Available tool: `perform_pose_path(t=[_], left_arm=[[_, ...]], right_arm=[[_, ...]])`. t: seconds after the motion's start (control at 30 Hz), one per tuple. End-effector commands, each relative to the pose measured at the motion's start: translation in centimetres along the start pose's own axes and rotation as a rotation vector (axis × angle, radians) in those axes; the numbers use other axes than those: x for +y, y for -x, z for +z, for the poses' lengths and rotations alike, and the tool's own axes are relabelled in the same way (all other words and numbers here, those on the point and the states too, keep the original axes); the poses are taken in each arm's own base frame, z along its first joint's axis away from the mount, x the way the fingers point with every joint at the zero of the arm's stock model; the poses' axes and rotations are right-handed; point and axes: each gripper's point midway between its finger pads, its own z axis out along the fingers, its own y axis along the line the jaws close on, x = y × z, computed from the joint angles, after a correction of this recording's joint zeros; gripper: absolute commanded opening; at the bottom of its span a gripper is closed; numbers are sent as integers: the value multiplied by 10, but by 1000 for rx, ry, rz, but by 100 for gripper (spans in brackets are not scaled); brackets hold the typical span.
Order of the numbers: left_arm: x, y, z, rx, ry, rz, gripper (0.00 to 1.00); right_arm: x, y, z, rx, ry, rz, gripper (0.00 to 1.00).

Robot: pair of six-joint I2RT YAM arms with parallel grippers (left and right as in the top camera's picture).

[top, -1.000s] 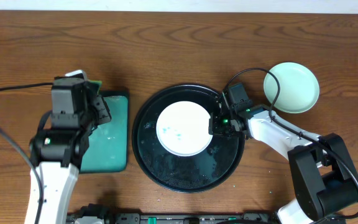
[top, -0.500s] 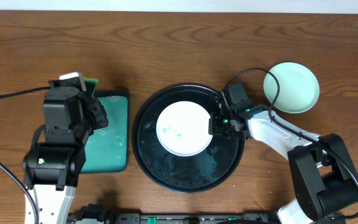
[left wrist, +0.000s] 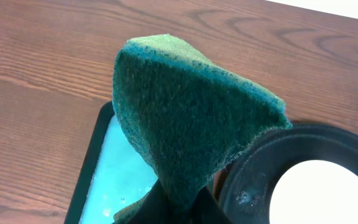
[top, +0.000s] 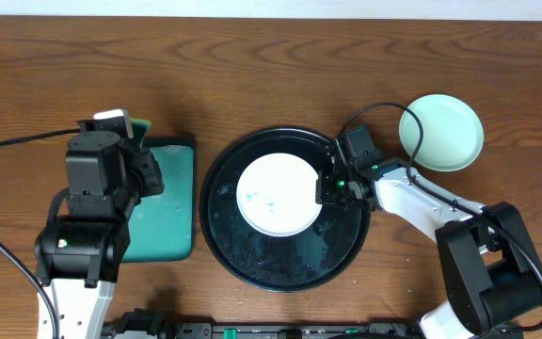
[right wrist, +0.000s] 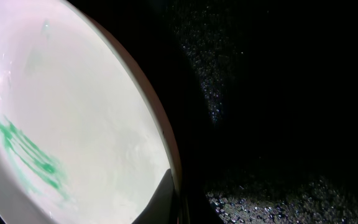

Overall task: Clean dirty plates on tray and stack at the side
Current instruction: 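Grasp the sponge in the teal tray with the left gripper and lift, then move the sponge over the white plate held by the right gripper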

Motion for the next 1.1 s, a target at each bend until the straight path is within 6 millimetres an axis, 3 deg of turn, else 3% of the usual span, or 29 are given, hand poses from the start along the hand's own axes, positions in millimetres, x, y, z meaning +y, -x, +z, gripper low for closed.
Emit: perform_pose_path(t=[0.0,0.73,0.87,1.07], left_arm=[[1,-1,3,6,15,29,7],[2,-4,9,27,19,30,7],[2,-13,22,78,31,24,7],[14,-48,62,251,127,-50,7]], right_arm=[[-14,-12,16,30,-76,-6,1],[-14,-12,16,29,-76,-6,1],[-14,-12,16,29,-76,-6,1],[-14,-12,16,31,-76,-5,1]])
